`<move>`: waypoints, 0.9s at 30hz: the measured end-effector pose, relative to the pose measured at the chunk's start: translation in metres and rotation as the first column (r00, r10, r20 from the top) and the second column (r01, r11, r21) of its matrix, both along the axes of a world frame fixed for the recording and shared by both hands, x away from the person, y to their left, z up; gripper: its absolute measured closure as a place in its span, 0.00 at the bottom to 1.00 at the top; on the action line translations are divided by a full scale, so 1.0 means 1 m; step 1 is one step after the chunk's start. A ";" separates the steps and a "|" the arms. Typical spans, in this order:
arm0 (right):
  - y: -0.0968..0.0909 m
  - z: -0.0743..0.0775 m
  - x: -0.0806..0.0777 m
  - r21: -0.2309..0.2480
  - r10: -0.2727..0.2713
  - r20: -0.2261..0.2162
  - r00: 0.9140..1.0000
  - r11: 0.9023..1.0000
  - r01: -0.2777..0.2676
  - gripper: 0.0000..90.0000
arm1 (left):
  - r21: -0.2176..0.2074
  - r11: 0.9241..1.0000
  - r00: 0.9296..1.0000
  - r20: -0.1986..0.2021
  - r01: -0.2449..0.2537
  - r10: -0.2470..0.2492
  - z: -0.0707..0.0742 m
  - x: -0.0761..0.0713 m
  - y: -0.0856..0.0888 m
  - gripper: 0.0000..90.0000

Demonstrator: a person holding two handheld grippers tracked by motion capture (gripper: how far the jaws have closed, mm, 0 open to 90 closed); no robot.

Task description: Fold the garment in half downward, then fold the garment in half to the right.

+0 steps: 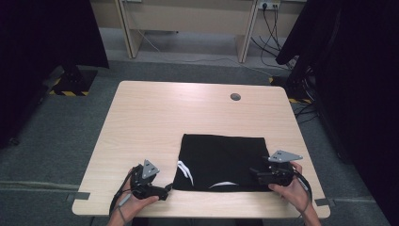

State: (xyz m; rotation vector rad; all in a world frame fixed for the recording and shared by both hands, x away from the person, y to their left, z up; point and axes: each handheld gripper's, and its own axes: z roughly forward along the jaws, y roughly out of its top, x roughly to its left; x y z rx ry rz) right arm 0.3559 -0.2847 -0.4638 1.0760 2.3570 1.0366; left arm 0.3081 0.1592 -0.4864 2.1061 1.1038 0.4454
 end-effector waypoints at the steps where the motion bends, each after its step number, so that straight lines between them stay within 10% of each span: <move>1: 0.001 0.000 -0.001 0.000 0.003 0.000 1.000 1.000 -0.003 0.30 | 0.003 1.000 1.000 0.000 0.002 -0.002 0.000 0.000 0.000 0.01; 27: 0.010 0.000 -0.024 0.023 0.021 -0.016 1.000 1.000 -0.021 0.28 | -0.058 0.993 0.995 0.009 0.101 -0.101 0.002 -0.002 -0.033 0.03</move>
